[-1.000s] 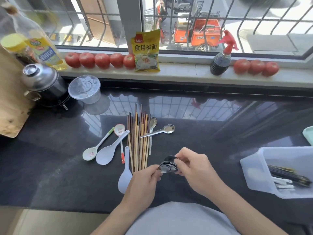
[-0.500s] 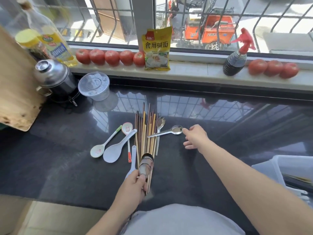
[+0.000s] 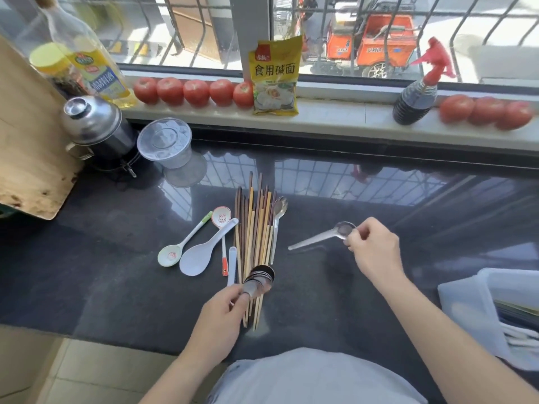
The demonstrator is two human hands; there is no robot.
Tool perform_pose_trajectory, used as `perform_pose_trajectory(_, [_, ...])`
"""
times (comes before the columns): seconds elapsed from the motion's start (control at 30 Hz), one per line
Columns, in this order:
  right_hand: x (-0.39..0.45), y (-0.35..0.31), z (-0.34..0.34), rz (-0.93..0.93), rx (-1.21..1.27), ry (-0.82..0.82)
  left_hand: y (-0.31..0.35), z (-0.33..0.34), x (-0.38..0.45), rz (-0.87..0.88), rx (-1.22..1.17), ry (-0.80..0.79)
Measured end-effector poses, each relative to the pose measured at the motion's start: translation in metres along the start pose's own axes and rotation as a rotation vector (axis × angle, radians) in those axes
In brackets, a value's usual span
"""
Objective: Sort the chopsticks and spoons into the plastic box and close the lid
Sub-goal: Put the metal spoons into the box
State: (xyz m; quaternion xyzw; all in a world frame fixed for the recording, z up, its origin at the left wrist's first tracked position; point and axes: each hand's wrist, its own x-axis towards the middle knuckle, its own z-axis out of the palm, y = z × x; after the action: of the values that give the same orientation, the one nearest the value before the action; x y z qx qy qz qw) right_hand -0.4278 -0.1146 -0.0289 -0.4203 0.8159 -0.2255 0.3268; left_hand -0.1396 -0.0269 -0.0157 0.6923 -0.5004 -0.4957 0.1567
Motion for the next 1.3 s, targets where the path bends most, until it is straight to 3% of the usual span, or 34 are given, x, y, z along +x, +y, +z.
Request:
perform_pose_trajectory(0.3, [-0.091, 0.020, -0.018, -0.186, 0.112, -0.139, 0.036, 0.037, 0.010, 0.323, 0.319, -0.095])
perform_pose_trajectory(0.43, [-0.092, 0.019, -0.025, -0.214, 0.143, -0.186, 0.037, 0.037, 0.011, 0.347, 0.349, -0.121])
perform_pose_trajectory(0.7, [-0.114, -0.002, -0.013, -0.202, 0.185, -0.282, 0.040, 0.031, 0.004, 0.273, 0.051, -0.256])
perform_pose_trajectory(0.83, [-0.106, -0.006, -0.013, -0.394, -0.165, -0.129, 0.034, 0.034, -0.001, 0.279, 0.204, -0.258])
perform_pose_trajectory(0.93, [-0.101, -0.009, -0.014, -0.438, -0.108, -0.164, 0.028, 0.038, -0.002, 0.259, 0.310, -0.254])
perform_pose_trajectory(1.0, [-0.102, -0.010, -0.012, -0.410, -0.044, -0.255, 0.024, 0.040, -0.001, 0.217, 0.265, -0.294])
perform_pose_trajectory(1.13, [-0.098, -0.008, -0.006, -0.239, 0.106, -0.415, 0.019, 0.039, -0.003, 0.112, -0.067, -0.364])
perform_pose_trajectory(1.3, [-0.091, -0.009, 0.003, -0.068, 0.182, -0.615, 0.006, 0.041, -0.004, 0.076, -0.063, -0.355])
